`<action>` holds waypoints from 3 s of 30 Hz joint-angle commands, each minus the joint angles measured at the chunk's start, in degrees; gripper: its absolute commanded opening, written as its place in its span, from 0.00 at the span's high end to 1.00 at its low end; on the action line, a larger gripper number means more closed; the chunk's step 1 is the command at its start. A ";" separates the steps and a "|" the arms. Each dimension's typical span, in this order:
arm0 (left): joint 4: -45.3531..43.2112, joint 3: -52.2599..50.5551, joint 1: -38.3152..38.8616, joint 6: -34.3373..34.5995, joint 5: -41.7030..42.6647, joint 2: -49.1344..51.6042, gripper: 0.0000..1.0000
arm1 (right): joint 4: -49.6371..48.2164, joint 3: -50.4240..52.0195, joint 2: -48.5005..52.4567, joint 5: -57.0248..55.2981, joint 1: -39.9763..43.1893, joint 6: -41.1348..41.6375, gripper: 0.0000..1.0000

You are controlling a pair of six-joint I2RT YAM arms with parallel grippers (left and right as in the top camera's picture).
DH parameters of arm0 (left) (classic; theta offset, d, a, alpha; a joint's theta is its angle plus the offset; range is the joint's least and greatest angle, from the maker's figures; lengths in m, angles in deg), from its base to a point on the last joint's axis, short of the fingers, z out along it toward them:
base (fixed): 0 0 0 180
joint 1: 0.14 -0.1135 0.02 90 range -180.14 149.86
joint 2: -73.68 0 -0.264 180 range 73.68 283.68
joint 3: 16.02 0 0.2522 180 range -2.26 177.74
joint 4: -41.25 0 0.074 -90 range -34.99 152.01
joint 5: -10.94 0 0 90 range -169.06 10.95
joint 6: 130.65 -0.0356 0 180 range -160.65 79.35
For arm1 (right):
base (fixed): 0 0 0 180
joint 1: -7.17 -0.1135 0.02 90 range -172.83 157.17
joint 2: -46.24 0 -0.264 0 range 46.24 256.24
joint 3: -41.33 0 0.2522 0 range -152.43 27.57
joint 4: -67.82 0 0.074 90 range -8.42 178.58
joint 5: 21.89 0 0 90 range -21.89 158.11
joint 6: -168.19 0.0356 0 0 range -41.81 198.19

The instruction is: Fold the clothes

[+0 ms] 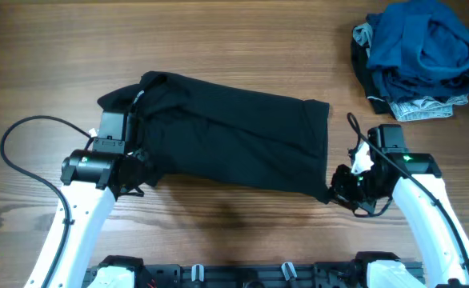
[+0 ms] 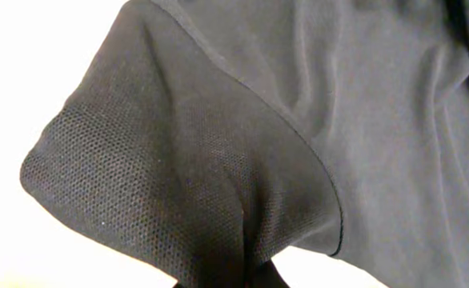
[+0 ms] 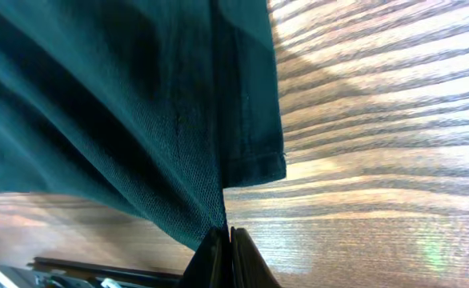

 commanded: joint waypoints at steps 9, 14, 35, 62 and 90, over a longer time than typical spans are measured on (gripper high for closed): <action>-28.44 0.87 -0.07 -1.53 -2.27 2.43 0.96 | -22.08 -0.72 0.26 5.97 1.88 -1.03 0.96; -35.80 0.85 -0.04 -5.62 -2.23 12.02 0.96 | -29.35 -0.72 4.59 4.28 1.88 -1.01 0.96; -35.47 9.33 -6.88 -9.07 -2.21 16.72 0.00 | -34.69 -6.71 13.53 1.18 1.99 -5.73 0.01; -21.03 13.22 -19.78 -11.85 -1.57 15.85 0.00 | -36.70 -7.67 33.18 -13.84 -5.42 -5.07 0.96; -19.69 13.22 -19.71 -11.82 0.59 15.85 0.00 | -22.36 -32.50 33.09 -4.63 -19.19 -10.60 0.96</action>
